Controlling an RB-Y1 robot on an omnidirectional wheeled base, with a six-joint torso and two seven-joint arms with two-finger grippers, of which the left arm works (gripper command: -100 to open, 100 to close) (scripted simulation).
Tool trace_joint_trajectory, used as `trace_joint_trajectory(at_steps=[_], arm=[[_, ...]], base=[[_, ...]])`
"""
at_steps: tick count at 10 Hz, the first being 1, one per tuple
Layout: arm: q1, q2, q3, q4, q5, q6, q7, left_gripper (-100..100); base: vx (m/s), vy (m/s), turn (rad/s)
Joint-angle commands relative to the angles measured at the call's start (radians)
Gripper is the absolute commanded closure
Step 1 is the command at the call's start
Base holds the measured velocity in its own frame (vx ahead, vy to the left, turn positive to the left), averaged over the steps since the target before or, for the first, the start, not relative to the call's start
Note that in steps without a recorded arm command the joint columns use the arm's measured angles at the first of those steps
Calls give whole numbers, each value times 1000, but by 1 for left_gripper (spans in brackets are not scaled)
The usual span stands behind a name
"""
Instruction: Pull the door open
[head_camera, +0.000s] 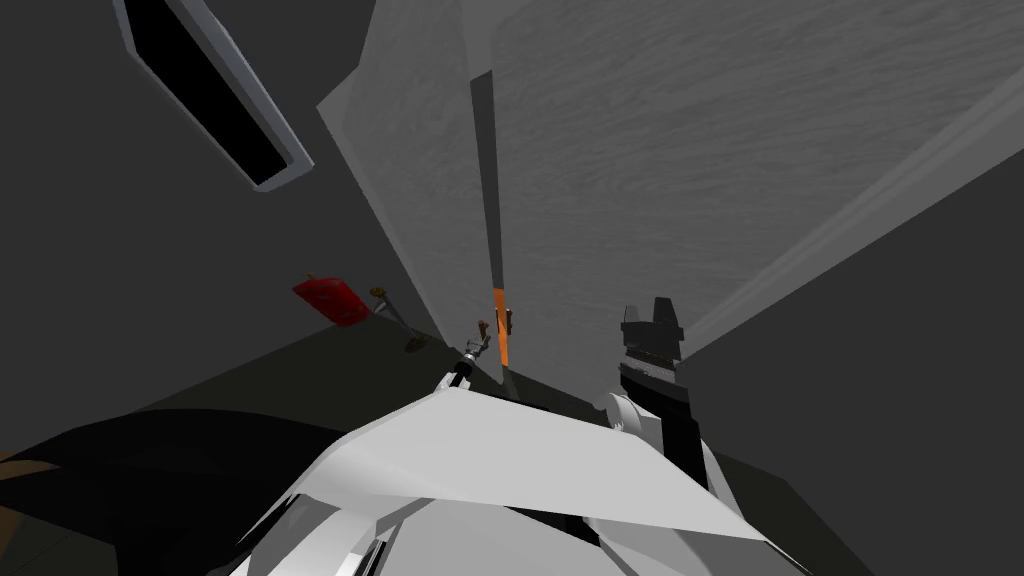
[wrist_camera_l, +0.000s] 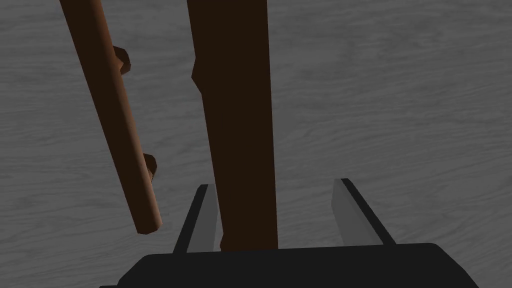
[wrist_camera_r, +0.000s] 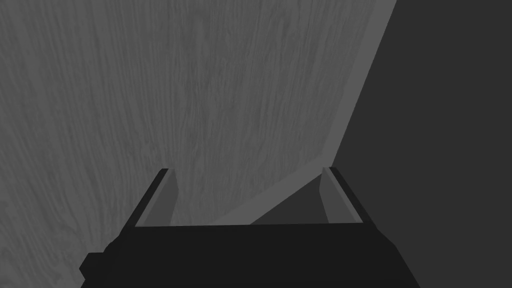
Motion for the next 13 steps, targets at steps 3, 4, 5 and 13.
trace_joint_trajectory(at_steps=[3,4,5,13], arm=[[2,33,30,12,19,29,-1,100],[2,33,30,12,19,29,-1,100],[5,44,42,16,30,43,-2,100],[13,72,73,26,57,79,-2,100]], base=[[-80,8,20],[8,-13,-2],[-35,-3,5],[-50,-1,9]])
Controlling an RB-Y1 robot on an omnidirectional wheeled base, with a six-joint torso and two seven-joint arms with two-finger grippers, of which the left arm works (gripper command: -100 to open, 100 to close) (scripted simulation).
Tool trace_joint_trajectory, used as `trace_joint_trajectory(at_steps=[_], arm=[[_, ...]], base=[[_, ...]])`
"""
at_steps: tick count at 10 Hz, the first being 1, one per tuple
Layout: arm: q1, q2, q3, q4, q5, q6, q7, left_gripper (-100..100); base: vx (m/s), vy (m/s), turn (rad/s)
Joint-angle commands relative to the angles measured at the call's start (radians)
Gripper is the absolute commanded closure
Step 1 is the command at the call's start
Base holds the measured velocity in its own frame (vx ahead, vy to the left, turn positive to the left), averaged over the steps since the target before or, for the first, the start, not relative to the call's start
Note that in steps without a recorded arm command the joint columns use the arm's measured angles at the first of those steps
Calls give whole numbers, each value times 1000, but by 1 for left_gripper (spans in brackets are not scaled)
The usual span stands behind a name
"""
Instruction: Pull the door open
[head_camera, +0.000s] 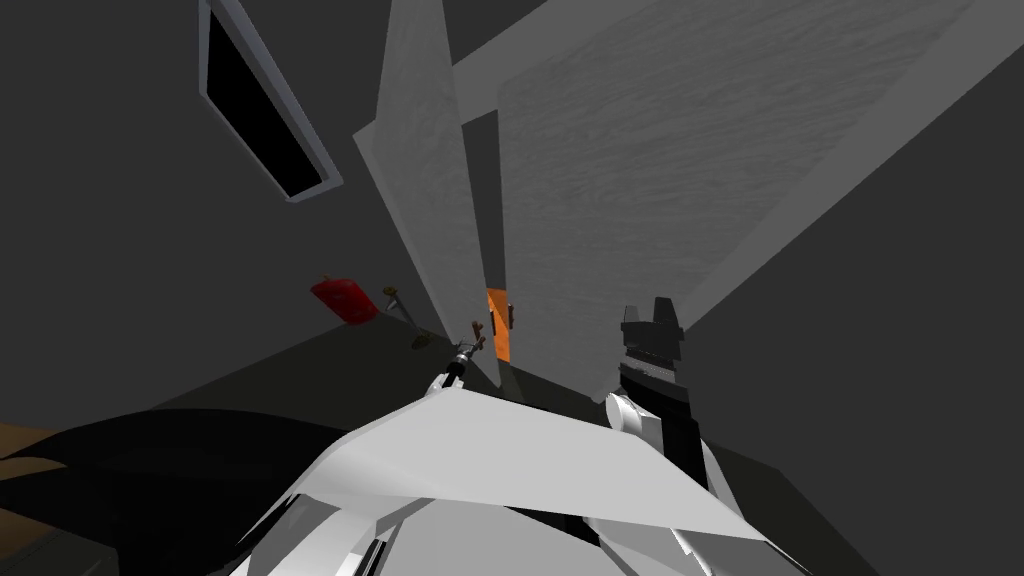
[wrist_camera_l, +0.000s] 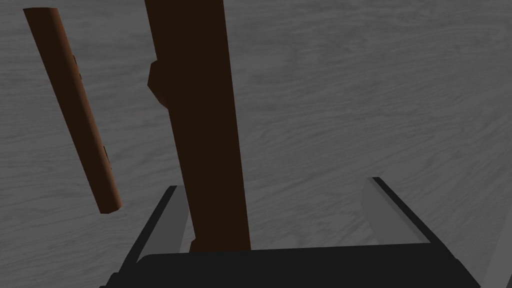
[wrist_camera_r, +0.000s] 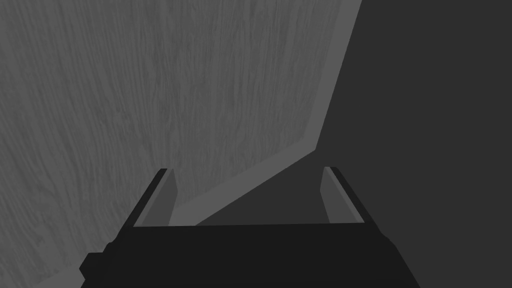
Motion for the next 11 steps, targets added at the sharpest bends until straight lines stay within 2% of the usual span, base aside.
trace_joint_trajectory(at_steps=[1,3,4,8,11], arm=[[36,12,11,-46,1,48,10,100],[39,23,23,-42,12,62,10,100],[39,23,23,-60,12,62,10,100],[39,23,23,-42,12,62,10,100],[40,33,38,-36,27,82,9,100]], base=[[-62,-2,14],[-70,-2,17],[-67,-4,28],[-10,10,8],[-30,-6,-5]])
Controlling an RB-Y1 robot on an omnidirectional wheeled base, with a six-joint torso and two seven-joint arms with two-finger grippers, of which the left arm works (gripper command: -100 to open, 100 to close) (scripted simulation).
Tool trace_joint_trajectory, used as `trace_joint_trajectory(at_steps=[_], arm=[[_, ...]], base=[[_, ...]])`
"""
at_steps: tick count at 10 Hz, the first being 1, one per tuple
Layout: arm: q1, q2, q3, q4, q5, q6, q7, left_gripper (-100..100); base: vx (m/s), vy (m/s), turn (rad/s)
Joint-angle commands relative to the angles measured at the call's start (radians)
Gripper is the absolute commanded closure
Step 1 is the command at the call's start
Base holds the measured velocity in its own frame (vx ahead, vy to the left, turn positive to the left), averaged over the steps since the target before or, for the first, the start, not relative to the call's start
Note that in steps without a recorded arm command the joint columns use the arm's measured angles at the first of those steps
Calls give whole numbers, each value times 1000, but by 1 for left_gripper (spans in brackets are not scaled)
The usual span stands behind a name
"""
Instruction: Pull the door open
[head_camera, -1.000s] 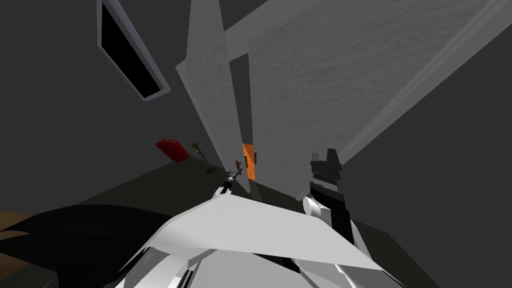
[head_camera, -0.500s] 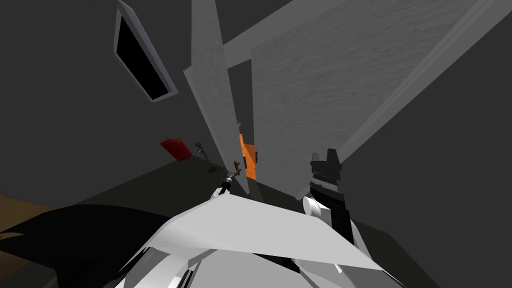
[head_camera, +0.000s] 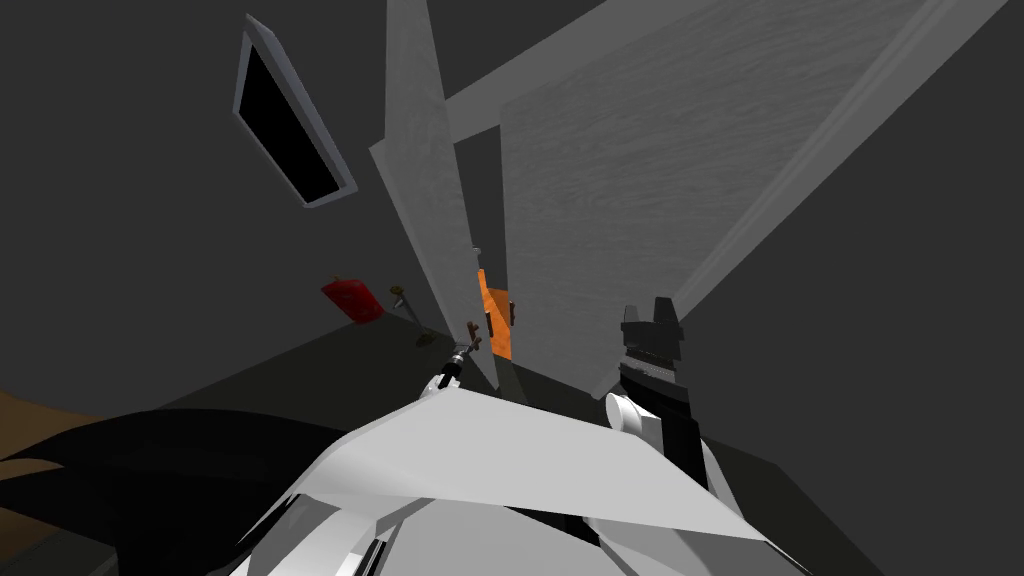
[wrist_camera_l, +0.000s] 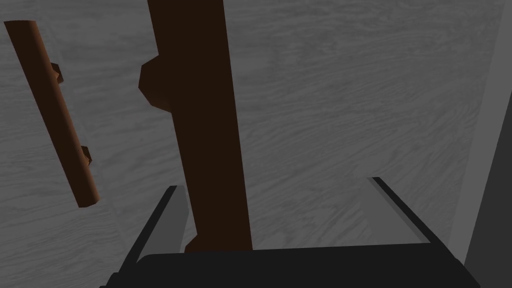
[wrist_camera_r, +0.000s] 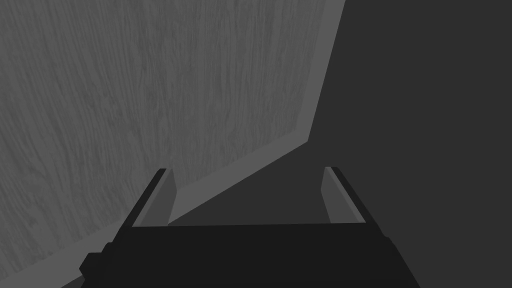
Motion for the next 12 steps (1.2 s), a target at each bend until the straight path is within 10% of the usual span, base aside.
trace_joint_trajectory(at_steps=[1,5,12], arm=[[30,11,14,-33,3,42,5,100],[18,15,22,17,11,37,5,100],[31,25,37,-35,25,72,4,100]], base=[[-30,3,25],[-12,2,2],[-23,0,11]])
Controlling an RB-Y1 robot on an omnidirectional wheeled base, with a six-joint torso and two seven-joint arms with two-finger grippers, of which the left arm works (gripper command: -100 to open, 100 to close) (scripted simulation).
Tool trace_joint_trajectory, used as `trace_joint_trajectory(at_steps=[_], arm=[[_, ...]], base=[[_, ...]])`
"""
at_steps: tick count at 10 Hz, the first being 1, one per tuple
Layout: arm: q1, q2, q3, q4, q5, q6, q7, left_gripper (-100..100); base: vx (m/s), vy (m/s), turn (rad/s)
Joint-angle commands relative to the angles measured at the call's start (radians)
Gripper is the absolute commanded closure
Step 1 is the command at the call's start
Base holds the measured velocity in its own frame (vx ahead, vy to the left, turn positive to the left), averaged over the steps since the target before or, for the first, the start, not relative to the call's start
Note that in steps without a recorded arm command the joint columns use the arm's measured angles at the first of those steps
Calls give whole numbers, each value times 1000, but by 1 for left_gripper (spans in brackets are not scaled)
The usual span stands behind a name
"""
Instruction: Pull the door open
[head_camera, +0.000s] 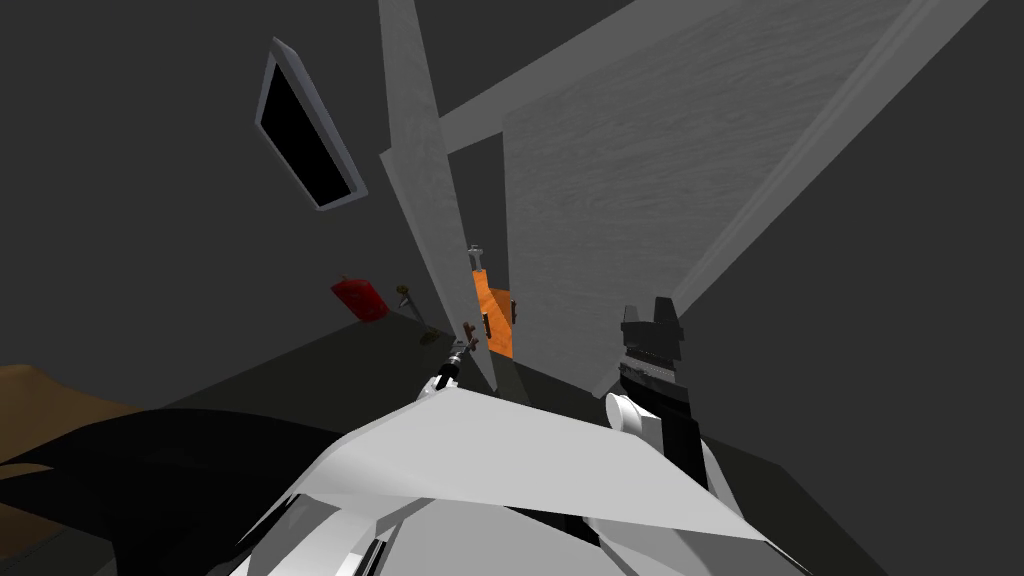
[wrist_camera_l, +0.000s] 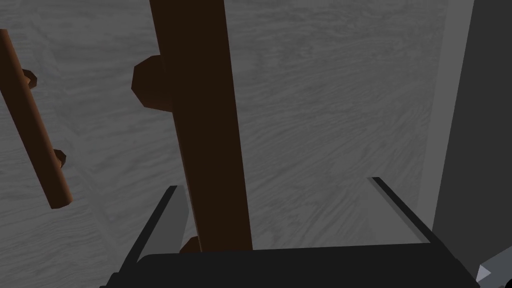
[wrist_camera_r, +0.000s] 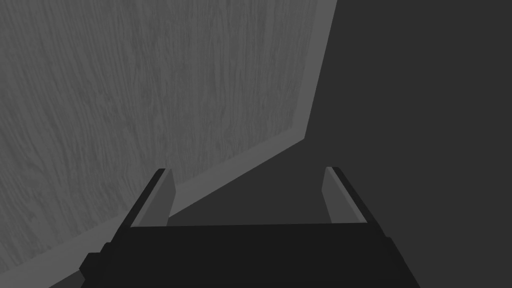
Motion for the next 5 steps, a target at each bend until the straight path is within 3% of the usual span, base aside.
trace_joint_trajectory(at_steps=[1,2,5], arm=[[-5,34,24,41,9,9,-10,100],[-4,39,32,44,17,19,-10,100],[-4,39,32,44,17,19,-10,100]], base=[[-15,-5,-10],[-30,16,19],[-11,2,2]])
